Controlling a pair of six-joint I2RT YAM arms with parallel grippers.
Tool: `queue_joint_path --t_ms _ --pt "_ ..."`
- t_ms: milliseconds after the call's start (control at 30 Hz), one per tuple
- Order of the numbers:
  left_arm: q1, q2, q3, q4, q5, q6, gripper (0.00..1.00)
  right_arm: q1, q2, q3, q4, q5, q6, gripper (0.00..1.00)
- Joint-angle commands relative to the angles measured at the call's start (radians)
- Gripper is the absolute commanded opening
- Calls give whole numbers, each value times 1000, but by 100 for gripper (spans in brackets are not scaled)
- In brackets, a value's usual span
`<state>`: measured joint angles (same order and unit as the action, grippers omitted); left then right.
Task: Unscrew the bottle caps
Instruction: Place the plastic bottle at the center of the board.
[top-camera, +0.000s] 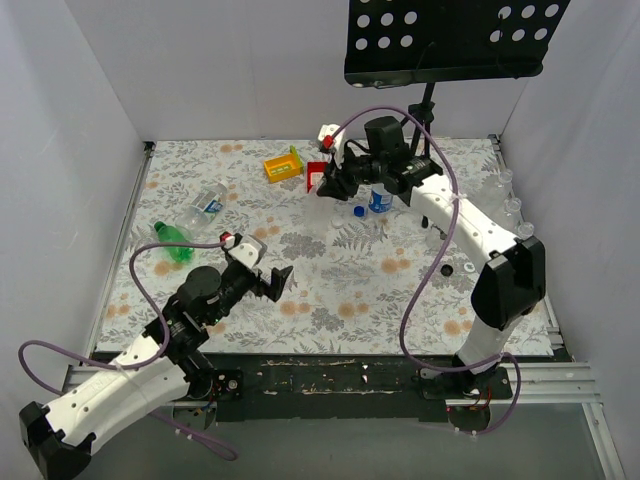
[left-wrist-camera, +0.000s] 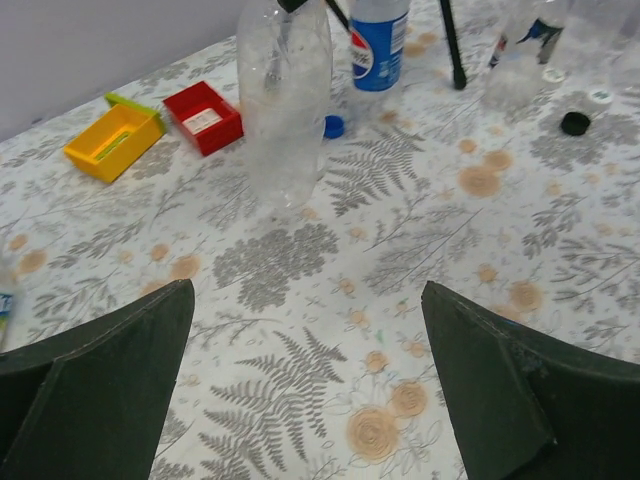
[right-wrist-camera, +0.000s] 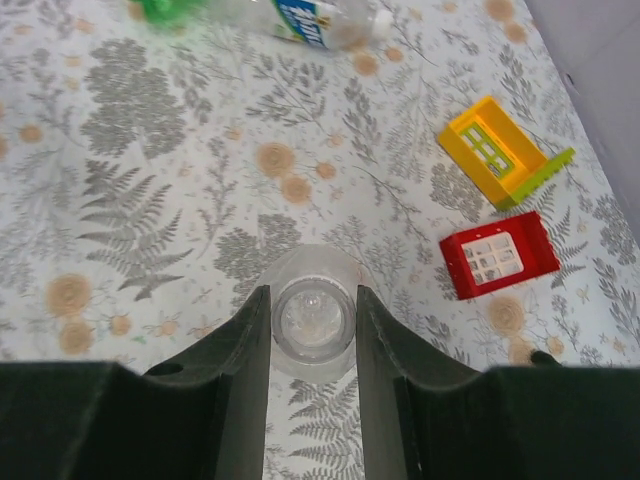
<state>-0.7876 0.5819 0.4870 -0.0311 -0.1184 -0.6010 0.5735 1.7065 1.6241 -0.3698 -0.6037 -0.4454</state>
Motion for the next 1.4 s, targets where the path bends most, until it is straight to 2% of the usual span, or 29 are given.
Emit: queue_joint_path --t_ms 0,100,200,500,600,700,933,1200,1367 --pt "2 -63 -37 -90 -113 99 98 0 94 107 74 151 5 1" --pt "2 -76 -87 -47 -102 102 98 8 145 146 80 195 13 1" --pt "2 -39 -70 -56 -133 98 98 12 179 158 103 240 22 1" --pt "1 -30 -79 -44 -125 96 98 14 248 212 109 251 43 2" --pt "1 -31 -79 -43 -125 95 98 16 262 215 103 263 45 6" --pt "1 -28 -80 -39 -121 93 98 16 266 215 101 271 43 15" --pt "1 -13 -85 -23 -99 83 98 17 277 217 101 274 53 21" --pt "2 -22 -93 -10 -104 81 98 16 281 221 106 283 65 44" --pt "2 -17 -93 -7 -102 79 98 17 288 234 106 286 73 49"
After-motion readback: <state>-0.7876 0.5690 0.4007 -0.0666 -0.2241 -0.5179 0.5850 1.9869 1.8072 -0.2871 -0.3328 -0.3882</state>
